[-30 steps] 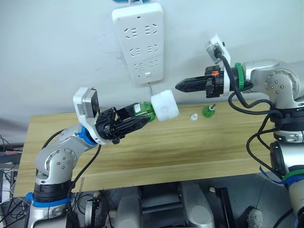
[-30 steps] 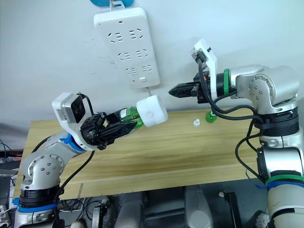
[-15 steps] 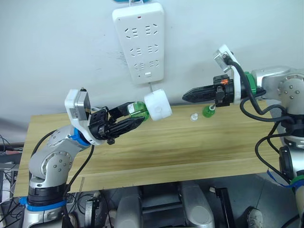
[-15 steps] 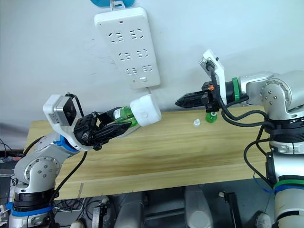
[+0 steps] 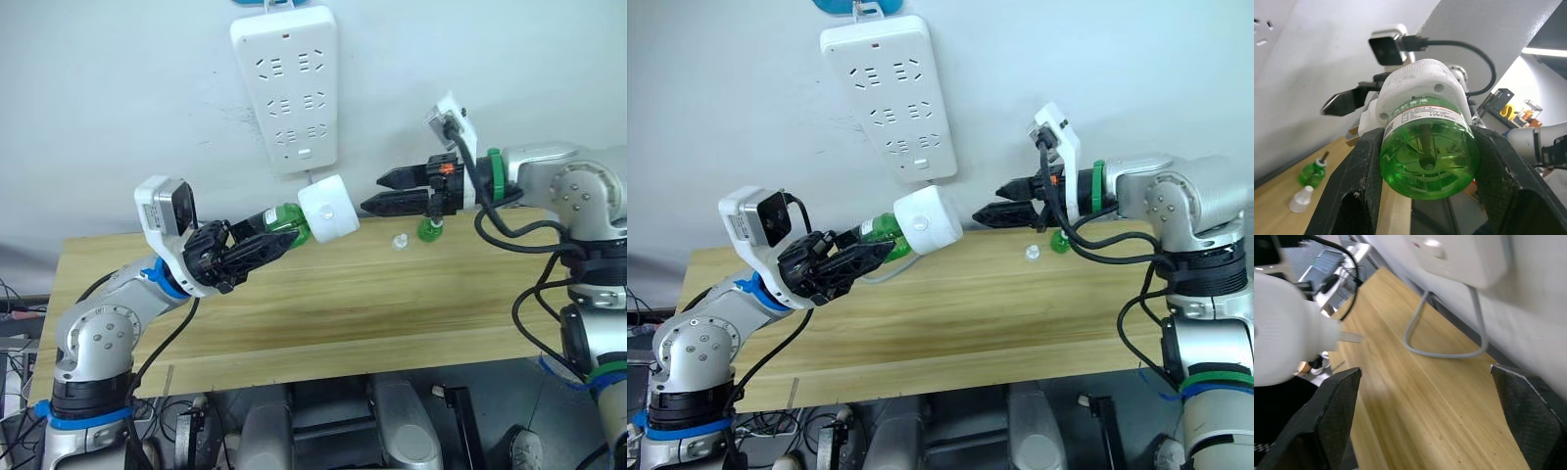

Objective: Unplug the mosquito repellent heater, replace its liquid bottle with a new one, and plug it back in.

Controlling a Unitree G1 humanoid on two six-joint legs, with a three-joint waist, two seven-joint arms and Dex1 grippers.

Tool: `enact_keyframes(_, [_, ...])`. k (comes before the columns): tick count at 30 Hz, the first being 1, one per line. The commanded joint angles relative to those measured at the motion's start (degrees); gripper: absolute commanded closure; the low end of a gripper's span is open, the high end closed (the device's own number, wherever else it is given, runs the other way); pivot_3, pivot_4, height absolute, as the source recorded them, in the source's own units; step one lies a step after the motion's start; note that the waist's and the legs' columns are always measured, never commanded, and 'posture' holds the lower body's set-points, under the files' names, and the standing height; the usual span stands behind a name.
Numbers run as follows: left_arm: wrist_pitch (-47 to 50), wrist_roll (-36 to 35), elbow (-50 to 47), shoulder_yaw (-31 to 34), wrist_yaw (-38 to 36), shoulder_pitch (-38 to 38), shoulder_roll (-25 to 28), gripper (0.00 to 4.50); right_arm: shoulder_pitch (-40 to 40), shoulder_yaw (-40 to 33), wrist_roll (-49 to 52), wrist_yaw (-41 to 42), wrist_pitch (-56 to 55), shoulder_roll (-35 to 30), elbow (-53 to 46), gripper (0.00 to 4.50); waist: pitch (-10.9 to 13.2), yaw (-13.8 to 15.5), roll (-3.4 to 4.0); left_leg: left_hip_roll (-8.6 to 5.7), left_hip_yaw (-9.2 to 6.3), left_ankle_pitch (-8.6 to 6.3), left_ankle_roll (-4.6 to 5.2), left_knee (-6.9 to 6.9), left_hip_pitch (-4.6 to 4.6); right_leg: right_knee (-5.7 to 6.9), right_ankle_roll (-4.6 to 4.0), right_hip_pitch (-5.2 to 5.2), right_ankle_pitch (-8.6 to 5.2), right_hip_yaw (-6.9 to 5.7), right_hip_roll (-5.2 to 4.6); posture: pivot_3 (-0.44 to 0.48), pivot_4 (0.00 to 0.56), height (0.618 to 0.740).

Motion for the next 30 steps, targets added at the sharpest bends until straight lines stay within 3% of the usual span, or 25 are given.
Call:
enact_keyframes(1, [1.5, -3.4, -2.2, 1.7, 0.5, 0.0, 0.8, 2.25, -0.3, -0.4, -0.5, -0.2, -1.7, 0.3, -0.8, 0.04, 0.0, 0.0, 0.0, 0.0, 0.01, 0.0, 0.0, 0.0, 0.0, 0.0, 0.0, 0.0, 0.0, 0.01, 0.0, -0.192, 0.316, 0.73])
enact_keyframes(7, [1.0, -3.6, -2.5, 2.2, 1.4, -0.2, 0.5, 2.25, -0.2, -0.6, -0.8, 0.2, -1.8, 0.2, -0.9, 0.04, 0.0, 0.0, 0.0, 0.0, 0.0, 0.01, -0.01, 0.0, 0.0, 0.0, 0.0, 0.0, 0.0, 0.01, 0.0, -0.19, 0.311, 0.73])
enact_keyframes(15, [-10.7, 8.9, -2.5, 0.5, -4.7, 2.1, -0.7, 2.25, -0.9, -2.8, 2.6, 2.9, 2.4, -2.9, -1.3, 0.04, 0.0, 0.0, 0.0, 0.0, 0.01, 0.01, -0.03, 0.0, 0.0, -0.01, 0.0, 0.0, 0.0, 0.01, 0.0, -0.191, 0.307, 0.73])
enact_keyframes(22, [-16.0, 13.8, -1.6, -0.7, -6.2, 1.7, -2.8, 2.25, -1.5, -4.6, 4.5, 1.7, 6.1, -2.4, -0.6, 0.04, 0.0, 0.0, 0.0, 0.0, 0.02, 0.01, -0.02, 0.01, 0.0, 0.0, 0.0, 0.0, 0.0, 0.01, 0.0, -0.193, 0.306, 0.73])
enact_keyframes(30, [-26.6, 22.8, 1.2, -2.1, -9.3, 1.3, -4.3, 2.25, -2.3, -11.0, 11.4, 1.1, 19.3, -1.9, 0.8, 0.04, 0.0, 0.0, -0.01, -0.01, 0.02, 0.0, 0.0, 0.01, -0.01, 0.0, 0.0, 0.01, 0.0, 0.0, 0.0, -0.193, 0.311, 0.73])
